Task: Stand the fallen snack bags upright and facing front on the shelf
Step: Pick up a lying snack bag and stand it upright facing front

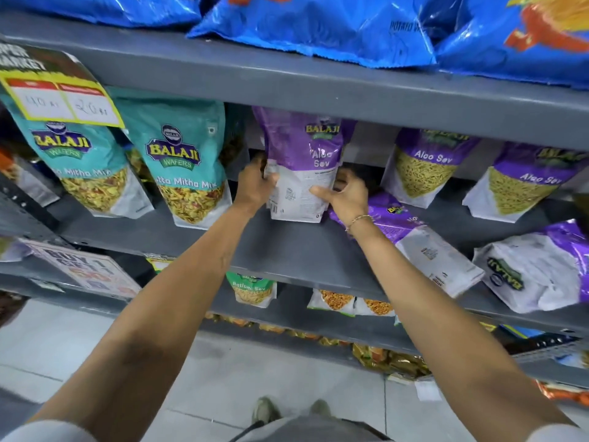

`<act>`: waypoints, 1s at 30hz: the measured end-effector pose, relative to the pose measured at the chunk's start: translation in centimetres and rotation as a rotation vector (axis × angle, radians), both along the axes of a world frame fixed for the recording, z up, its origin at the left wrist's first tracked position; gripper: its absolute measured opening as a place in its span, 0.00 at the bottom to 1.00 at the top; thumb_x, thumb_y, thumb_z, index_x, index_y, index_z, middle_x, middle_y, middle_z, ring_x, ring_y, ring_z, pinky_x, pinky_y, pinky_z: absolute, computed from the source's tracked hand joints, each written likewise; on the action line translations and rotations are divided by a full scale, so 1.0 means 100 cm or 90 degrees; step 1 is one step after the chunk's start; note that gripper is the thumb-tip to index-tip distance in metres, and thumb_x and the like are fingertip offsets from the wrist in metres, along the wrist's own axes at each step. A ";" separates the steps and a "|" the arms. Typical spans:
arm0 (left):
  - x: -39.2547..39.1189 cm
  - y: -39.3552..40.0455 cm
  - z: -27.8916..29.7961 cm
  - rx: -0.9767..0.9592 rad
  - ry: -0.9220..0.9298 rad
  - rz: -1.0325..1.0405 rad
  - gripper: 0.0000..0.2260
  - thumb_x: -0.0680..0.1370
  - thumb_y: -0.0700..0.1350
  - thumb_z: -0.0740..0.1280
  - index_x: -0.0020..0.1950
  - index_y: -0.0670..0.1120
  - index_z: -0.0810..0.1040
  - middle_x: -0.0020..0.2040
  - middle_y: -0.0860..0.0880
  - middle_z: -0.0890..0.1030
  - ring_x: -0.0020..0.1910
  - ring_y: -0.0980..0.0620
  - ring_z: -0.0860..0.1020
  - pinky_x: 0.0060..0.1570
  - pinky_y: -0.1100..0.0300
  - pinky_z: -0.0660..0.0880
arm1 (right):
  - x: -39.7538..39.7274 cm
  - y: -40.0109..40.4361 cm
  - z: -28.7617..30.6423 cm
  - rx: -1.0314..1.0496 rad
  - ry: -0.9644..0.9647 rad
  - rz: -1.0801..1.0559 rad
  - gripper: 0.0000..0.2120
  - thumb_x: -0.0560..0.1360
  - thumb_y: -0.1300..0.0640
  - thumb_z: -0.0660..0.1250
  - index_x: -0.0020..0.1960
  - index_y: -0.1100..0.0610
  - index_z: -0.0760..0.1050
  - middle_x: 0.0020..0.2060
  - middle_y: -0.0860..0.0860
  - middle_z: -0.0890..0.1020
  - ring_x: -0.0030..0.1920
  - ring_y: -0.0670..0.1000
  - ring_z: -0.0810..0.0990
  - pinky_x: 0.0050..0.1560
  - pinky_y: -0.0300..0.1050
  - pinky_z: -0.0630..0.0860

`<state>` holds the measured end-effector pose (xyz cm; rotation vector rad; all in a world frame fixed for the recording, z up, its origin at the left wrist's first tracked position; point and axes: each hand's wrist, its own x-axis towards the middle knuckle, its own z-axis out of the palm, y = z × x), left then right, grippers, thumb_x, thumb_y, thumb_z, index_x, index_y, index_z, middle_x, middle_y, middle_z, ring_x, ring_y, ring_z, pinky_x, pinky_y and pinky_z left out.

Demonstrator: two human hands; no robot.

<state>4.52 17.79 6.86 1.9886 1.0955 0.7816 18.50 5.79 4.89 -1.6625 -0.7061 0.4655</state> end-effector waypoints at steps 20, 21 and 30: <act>0.005 -0.084 -0.052 -0.051 -0.088 -0.026 0.20 0.72 0.41 0.72 0.57 0.40 0.67 0.54 0.45 0.66 0.54 0.42 0.73 0.55 0.50 0.74 | -0.003 0.001 -0.021 -0.095 -0.046 0.112 0.36 0.65 0.60 0.76 0.67 0.56 0.61 0.55 0.46 0.75 0.54 0.44 0.75 0.49 0.28 0.72; 0.008 -0.087 -0.054 -0.031 -0.070 -0.044 0.21 0.72 0.41 0.72 0.59 0.38 0.67 0.55 0.44 0.66 0.57 0.42 0.70 0.58 0.53 0.72 | -0.005 0.002 -0.022 -0.097 -0.048 0.113 0.34 0.67 0.63 0.74 0.67 0.56 0.61 0.56 0.47 0.76 0.54 0.45 0.75 0.50 0.29 0.74; 0.009 -0.085 -0.051 -0.098 -0.155 -0.006 0.35 0.76 0.51 0.66 0.75 0.37 0.52 0.72 0.42 0.59 0.73 0.47 0.58 0.72 0.54 0.58 | -0.065 -0.020 -0.038 0.044 -0.085 -0.048 0.23 0.71 0.74 0.53 0.61 0.59 0.72 0.52 0.53 0.80 0.52 0.53 0.79 0.52 0.36 0.74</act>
